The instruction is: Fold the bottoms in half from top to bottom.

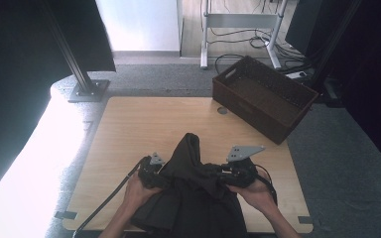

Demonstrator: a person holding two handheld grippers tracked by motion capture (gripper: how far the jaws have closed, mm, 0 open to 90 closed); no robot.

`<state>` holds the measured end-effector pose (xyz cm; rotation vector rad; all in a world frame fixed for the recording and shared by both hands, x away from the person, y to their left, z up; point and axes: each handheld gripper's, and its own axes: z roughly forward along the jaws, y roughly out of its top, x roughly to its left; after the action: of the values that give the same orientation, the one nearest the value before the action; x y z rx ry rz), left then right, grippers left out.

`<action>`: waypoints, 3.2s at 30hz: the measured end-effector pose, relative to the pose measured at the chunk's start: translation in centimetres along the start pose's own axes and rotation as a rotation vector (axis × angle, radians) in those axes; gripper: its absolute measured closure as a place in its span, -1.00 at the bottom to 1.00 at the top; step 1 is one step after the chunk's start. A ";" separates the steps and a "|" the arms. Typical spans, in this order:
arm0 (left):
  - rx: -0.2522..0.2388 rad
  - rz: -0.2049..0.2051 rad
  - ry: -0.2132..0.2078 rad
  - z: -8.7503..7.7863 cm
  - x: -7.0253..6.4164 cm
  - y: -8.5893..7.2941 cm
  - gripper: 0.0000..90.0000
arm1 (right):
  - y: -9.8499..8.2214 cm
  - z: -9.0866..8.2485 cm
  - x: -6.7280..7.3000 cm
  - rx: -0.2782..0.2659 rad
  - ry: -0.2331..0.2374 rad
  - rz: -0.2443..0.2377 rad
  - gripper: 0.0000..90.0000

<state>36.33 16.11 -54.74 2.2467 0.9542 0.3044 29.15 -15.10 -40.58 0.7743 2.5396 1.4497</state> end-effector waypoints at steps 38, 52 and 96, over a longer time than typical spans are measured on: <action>0.001 -0.022 0.042 -7.5 5.2 1.1 -0.82 | -5.3 8.0 -2.1 0.124 -0.026 0.042 0.59; -0.051 0.028 0.031 -7.0 5.0 10.1 -0.82 | -6.8 3.2 -1.0 0.119 -0.059 0.051 0.07; 0.095 0.206 -0.030 -5.6 -4.4 -1.1 -0.71 | -8.8 7.6 -3.0 0.209 -0.303 0.025 -0.56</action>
<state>30.14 16.34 -51.04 2.4349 0.7365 0.3203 31.06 -14.29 -52.41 0.9763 2.4739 0.9914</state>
